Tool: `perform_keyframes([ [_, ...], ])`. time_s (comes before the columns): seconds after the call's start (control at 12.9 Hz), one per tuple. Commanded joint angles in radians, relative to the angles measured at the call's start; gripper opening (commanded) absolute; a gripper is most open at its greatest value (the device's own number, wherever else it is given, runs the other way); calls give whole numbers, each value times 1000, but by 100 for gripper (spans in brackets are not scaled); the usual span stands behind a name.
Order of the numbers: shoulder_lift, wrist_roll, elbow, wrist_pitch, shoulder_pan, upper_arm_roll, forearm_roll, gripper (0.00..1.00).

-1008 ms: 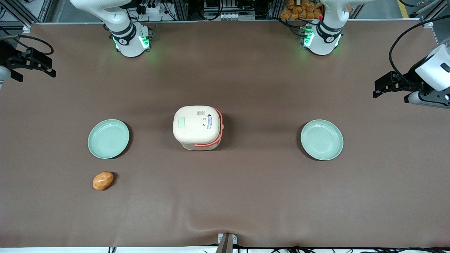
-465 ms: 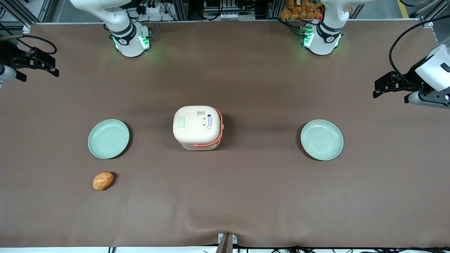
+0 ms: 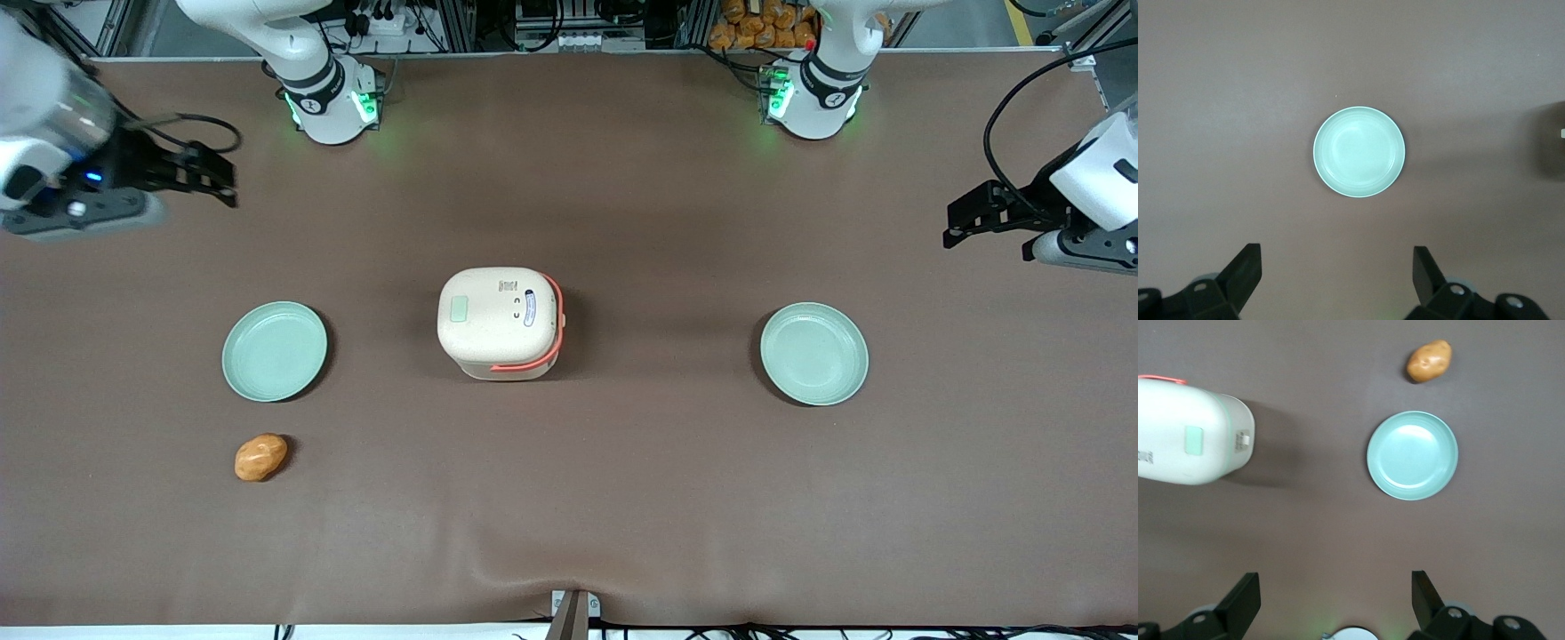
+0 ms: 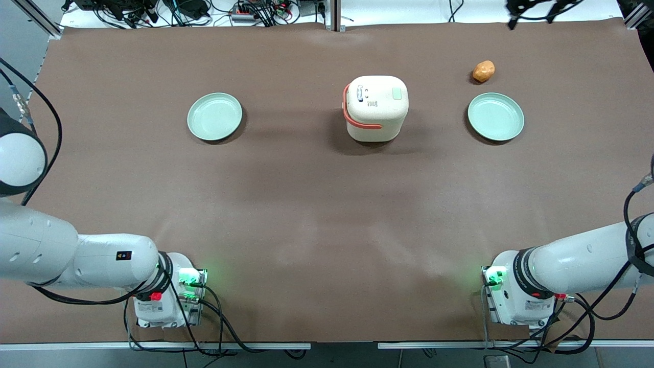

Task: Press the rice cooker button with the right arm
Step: 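Move the right gripper over the rice cooker's lid button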

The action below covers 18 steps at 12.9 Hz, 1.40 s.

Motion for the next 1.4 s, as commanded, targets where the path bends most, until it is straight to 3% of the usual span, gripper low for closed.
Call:
perform_keyframes([
  [0.0,29,88,-7,31,-1,55,13,92],
  [0.23,63,204,-50,112,13,134,13,55],
  [0.47,102,338,-96,210,22,204,11,5],
  [0.54,116,357,-108,244,35,206,11,0],
  [1.32,266,524,-151,528,93,229,11,0],
])
